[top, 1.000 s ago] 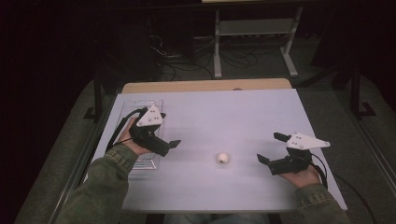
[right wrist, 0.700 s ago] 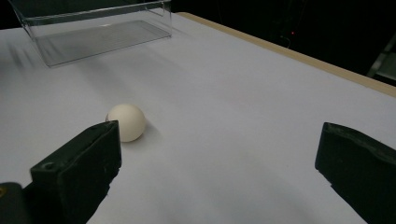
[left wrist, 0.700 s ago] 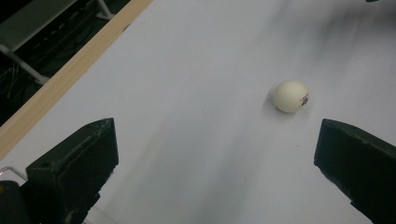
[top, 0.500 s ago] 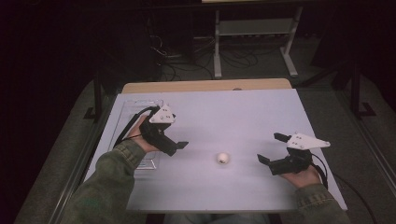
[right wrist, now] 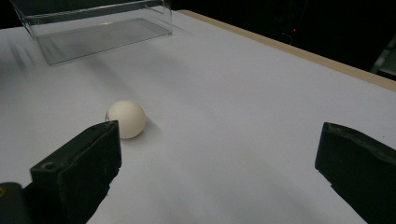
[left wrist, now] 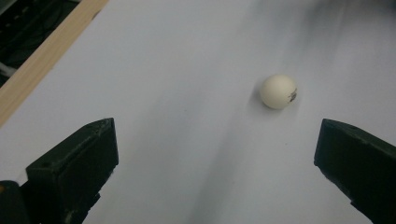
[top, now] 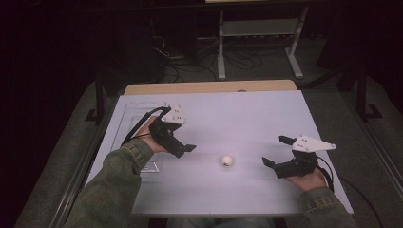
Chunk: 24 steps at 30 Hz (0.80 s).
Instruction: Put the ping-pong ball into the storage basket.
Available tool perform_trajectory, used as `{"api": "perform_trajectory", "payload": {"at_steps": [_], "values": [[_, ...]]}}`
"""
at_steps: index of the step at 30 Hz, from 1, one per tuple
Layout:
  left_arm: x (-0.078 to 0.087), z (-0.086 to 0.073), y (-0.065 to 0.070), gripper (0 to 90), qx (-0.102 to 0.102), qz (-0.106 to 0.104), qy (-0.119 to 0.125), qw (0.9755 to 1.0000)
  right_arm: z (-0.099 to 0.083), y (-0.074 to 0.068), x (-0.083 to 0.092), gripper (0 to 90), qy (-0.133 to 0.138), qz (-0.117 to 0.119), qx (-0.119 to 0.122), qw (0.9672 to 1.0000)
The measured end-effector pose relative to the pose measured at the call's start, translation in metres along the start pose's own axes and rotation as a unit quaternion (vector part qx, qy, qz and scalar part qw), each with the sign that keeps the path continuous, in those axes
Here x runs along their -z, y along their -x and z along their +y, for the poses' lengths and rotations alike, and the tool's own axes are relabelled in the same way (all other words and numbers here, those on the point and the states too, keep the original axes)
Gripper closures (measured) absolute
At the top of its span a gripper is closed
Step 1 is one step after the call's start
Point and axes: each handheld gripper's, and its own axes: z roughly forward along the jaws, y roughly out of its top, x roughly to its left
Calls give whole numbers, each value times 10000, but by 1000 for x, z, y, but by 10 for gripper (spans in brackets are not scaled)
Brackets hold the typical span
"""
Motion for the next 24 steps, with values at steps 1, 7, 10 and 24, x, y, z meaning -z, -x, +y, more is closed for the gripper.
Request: {"api": "perform_trajectory", "payload": {"at_steps": [1, 7, 10, 24], "values": [[-1, 1, 1, 0, -9, -14, -32, 10000, 0, 0, 0, 0, -3, 2, 6, 10000], [-7, 6, 3, 0, -118, -100, -119, 9998, 0, 0, -1, 0, -16, 7, 11, 10000], [-11, 10, 4, 0, -180, -139, -183, 9996, -1, -1, -1, 0, -22, 12, 15, 10000], [-29, 18, 11, 0, -386, -500, -491, 9968, -1, 0, -1, 0, -24, 21, 7, 10000]]}}
